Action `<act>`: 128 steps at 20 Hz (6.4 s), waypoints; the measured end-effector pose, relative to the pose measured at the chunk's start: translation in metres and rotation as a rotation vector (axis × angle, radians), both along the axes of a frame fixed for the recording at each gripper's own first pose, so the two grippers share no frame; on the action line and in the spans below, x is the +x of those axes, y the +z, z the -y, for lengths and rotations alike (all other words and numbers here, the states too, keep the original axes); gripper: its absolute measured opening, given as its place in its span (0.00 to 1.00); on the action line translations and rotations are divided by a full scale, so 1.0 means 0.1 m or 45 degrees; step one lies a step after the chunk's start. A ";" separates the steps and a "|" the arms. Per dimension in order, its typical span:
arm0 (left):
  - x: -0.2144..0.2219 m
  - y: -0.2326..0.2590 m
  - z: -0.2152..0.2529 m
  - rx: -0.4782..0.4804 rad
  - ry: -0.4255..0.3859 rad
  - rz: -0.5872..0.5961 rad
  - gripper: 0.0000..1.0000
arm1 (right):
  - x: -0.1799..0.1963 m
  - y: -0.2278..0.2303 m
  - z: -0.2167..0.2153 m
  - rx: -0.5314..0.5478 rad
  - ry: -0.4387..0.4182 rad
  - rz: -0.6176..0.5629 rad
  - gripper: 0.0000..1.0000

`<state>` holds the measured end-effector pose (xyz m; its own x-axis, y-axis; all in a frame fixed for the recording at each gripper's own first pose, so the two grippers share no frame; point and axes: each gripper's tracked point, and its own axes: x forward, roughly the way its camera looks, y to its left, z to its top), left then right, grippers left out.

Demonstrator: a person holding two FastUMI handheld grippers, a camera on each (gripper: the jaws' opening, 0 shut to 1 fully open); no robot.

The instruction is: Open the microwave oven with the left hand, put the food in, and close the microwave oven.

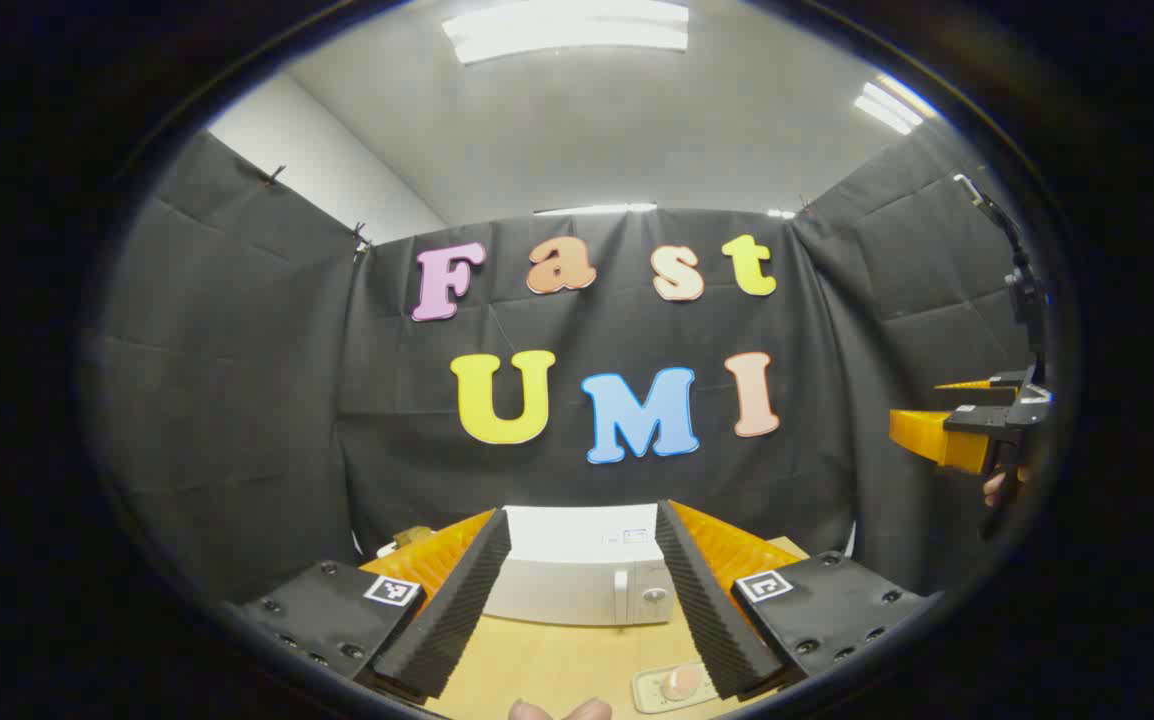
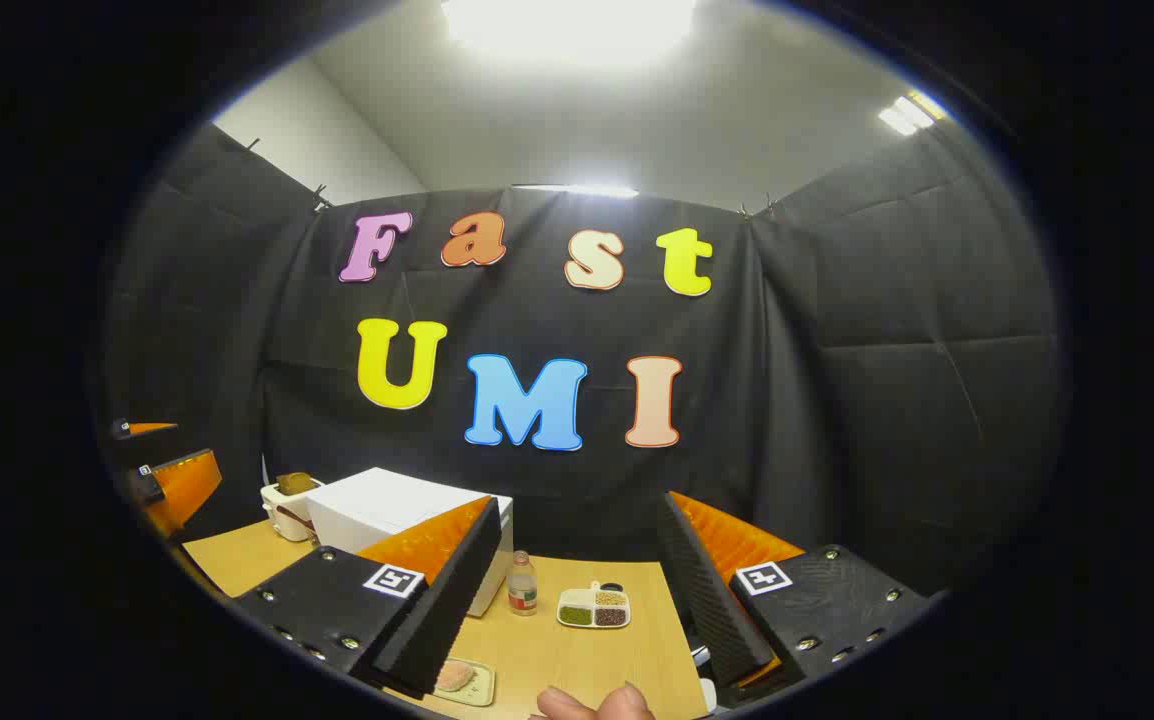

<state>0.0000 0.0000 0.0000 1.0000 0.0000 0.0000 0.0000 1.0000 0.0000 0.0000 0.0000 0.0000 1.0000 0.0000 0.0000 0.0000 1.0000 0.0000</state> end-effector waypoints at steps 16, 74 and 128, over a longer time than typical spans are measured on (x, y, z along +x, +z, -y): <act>0.02 -0.01 0.24 0.032 0.014 -0.028 0.99 | 0.09 -0.14 0.24 0.051 0.025 -0.031 0.97; 3.16 -4.34 0.88 -0.239 -0.326 -0.729 0.58 | 1.12 -0.93 -0.01 -0.163 -0.319 -0.444 0.97; 0.72 -4.45 -1.37 -0.170 0.204 -0.963 0.18 | 0.84 -1.48 -1.17 0.096 0.522 -0.459 0.97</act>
